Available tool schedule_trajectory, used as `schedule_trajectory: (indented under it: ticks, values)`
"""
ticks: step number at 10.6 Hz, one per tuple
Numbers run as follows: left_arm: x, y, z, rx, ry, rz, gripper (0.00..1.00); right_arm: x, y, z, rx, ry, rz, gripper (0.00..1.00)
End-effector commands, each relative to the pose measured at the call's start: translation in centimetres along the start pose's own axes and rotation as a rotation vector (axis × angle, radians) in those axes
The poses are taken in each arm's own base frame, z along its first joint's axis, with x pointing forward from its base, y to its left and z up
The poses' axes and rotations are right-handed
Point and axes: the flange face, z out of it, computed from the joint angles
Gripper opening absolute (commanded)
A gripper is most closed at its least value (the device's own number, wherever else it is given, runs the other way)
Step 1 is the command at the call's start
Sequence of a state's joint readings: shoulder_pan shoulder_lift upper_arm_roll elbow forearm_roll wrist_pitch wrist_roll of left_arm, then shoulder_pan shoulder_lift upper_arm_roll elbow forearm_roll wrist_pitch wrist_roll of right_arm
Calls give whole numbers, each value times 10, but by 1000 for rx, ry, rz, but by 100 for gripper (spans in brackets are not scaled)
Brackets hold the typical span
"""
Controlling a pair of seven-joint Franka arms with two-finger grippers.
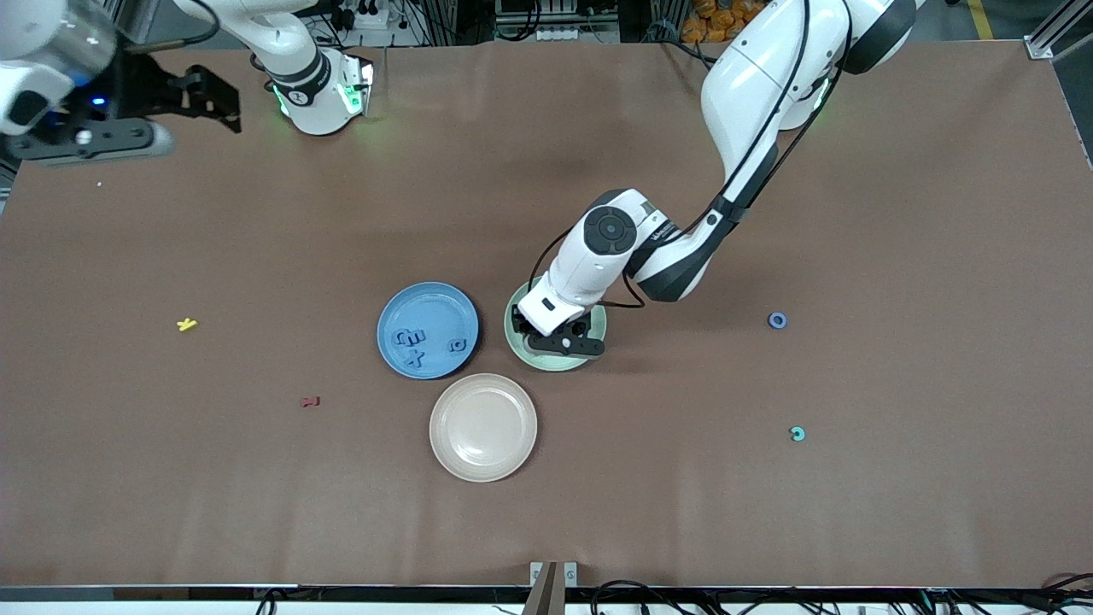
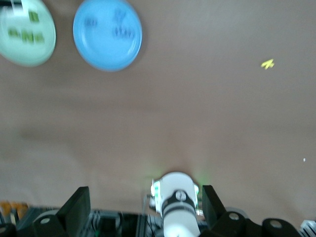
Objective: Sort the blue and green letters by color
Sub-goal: 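Release the green B on the green plate and lift the left gripper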
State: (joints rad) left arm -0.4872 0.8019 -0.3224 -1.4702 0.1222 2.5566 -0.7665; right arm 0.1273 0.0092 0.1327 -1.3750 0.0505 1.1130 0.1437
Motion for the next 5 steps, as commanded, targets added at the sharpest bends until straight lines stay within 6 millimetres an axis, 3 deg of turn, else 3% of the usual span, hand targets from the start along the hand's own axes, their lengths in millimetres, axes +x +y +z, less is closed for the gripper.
schedule_trajectory:
  ticks: [1,3,5]
  values:
    - [49,-12,-99,26,94,-72,100,-21,-41,3,-34,-31,-61,100]
    - [84,-48,-177,101,140,-80,100,-5,-20,7,-29,-10,-17,100]
    - [75,-53,-250,207,102,-41,100,17,14,16,-14,41,52,100]
